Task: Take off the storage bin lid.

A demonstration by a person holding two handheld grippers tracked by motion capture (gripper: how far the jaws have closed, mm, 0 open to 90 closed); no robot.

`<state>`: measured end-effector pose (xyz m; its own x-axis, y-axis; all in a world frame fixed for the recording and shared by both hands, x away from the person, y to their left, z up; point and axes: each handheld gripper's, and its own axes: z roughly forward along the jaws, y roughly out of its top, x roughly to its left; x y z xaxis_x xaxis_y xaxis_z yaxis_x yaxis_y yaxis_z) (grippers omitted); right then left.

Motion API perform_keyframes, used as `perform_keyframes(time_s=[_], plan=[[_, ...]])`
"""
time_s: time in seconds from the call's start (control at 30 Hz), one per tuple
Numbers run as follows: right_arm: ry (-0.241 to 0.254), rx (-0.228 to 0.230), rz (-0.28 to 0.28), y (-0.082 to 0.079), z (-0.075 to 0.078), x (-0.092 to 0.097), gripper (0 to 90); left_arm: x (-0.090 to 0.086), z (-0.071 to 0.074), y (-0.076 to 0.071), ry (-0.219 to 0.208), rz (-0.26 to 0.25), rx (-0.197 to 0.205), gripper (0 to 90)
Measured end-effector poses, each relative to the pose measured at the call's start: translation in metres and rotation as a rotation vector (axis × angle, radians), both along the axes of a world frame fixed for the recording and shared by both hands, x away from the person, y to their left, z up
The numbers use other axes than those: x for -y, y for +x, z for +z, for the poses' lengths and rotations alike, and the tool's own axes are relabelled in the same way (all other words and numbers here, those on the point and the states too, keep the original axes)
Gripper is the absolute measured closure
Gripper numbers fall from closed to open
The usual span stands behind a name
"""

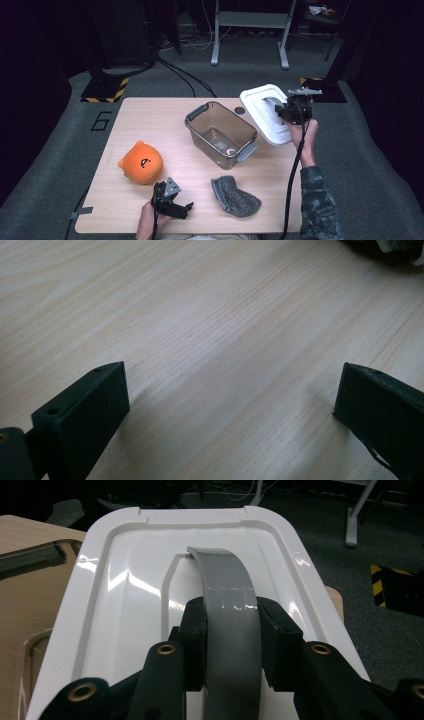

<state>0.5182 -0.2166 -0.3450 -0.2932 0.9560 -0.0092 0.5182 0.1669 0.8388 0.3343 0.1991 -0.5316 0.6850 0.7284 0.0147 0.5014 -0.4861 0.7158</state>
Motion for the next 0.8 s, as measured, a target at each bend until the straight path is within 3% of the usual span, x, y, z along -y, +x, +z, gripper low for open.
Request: perform_keyframes(time_s=[0.27, 0.8], plan=[[-0.002, -0.013, -0.055, 0.002, -0.01, 0.014, 66.9, 0.0, 0.0, 0.0, 0.0, 0.0, 0.0, 0.6], [-0.018, -0.068, -0.153, 0.015, -0.05, 0.029, 66.9, 0.0, 0.0, 0.0, 0.0, 0.0, 0.0, 0.6]])
